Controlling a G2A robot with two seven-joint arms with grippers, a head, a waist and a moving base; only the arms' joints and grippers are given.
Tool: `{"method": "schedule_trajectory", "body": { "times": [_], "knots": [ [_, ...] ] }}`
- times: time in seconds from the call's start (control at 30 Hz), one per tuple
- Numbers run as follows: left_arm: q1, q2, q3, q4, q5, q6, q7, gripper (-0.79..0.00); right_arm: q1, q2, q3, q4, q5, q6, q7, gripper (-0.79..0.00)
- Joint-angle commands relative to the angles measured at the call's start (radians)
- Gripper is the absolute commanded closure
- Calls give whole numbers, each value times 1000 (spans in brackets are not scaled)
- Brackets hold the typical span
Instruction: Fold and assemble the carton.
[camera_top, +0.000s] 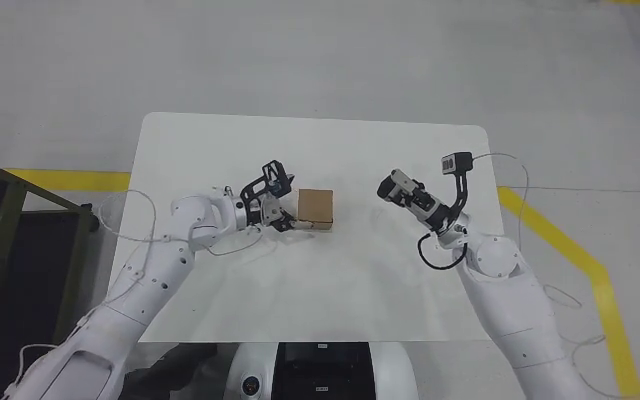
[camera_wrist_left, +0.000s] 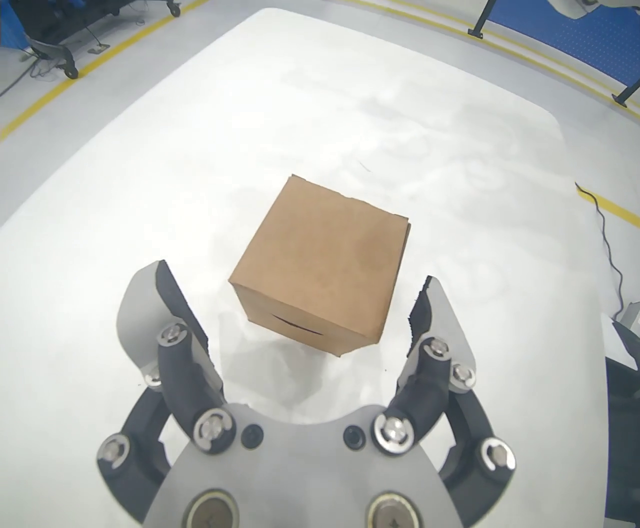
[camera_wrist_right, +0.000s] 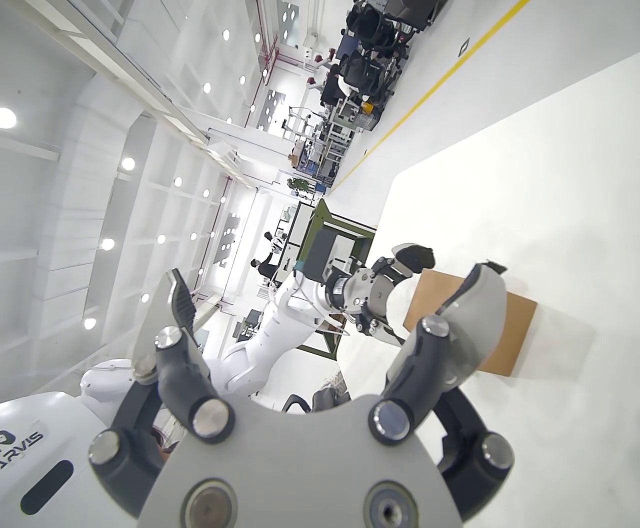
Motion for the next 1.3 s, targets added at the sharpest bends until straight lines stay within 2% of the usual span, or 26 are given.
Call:
{"method": "schedule_trajectory", "body": {
  "times": [0.0,0.13,0.27,0.4,0.6,0.77,0.9,1.27],
  "knots": [
    [57,14,-57,-56,-30,-14,19,-785,1,0,6,12,-14,0,-21,-785],
    [153,40,-176,-152,-78,-19,24,-785,6,-1,11,36,-55,5,-67,-785],
    [216,57,-282,-204,-154,-16,12,-785,12,3,33,43,-139,16,-121,-785],
    [227,69,-379,-218,-194,16,-21,-785,4,9,70,28,-231,46,-184,-785],
    [214,79,-476,-206,-269,48,-74,-785,-15,20,128,-26,-374,146,-275,-785],
    [179,86,-499,-191,-310,51,-180,-785,-39,26,161,-79,-424,184,-288,-785],
    [155,88,-489,-174,-356,36,-232,-785,-53,30,184,-97,-432,175,-292,-785],
    [154,88,-487,-174,-358,33,-239,-784,-58,31,189,-102,-436,163,-297,-785]
  ]
}}
